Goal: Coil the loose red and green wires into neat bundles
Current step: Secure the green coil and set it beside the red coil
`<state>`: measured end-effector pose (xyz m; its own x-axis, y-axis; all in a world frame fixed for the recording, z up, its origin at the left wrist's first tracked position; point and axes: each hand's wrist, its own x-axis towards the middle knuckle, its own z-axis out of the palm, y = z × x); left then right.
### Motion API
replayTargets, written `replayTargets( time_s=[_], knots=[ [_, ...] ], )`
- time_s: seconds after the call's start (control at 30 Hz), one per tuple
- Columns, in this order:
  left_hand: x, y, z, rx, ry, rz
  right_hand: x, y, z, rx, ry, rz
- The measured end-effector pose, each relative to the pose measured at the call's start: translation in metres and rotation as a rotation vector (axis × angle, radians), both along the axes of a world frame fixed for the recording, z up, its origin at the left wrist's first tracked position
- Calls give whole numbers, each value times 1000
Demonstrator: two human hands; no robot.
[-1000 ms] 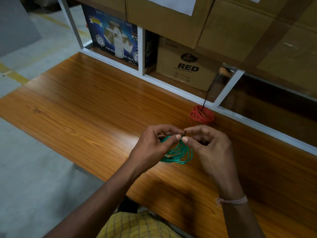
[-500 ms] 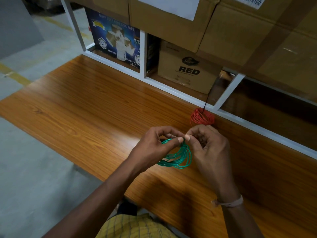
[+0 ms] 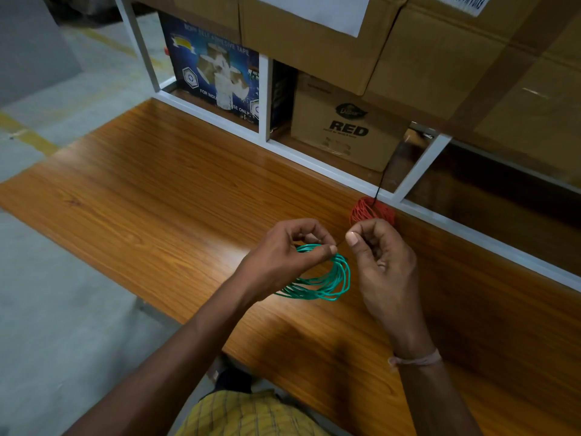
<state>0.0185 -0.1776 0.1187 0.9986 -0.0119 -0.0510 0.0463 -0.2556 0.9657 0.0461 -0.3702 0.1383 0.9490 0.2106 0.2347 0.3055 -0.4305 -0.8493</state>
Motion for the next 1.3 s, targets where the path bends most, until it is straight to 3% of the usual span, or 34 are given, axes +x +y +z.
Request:
replayTargets(
  time_s=[0.23, 0.53, 0.6, 0.77, 0.9, 1.0, 1.17, 1.3],
  knots=[
    [6, -4, 0, 8, -17, 29, 8, 8, -10, 1, -34, 16],
    [12, -4, -14, 31, -54, 8, 13, 9, -12, 150, 146, -11],
    [16, -3, -20, -67, -26, 34, 19, 7, -10, 193, 206, -12],
    [24, -10, -34, -566, 173, 160, 28, -3, -24, 156, 454, -8],
    [39, -23, -49, -706, 276, 209, 19, -7, -51, 362, 714, -42],
    [49, -35, -60, -757, 337, 222, 23, -18, -64, 425, 722, -148],
    [69, -58, -73, -640, 376, 116, 42, -46, -84, 376, 671, -326],
    [102, -74, -91, -343, 280, 41, 73, -92, -91, 351, 631, -518]
  ],
)
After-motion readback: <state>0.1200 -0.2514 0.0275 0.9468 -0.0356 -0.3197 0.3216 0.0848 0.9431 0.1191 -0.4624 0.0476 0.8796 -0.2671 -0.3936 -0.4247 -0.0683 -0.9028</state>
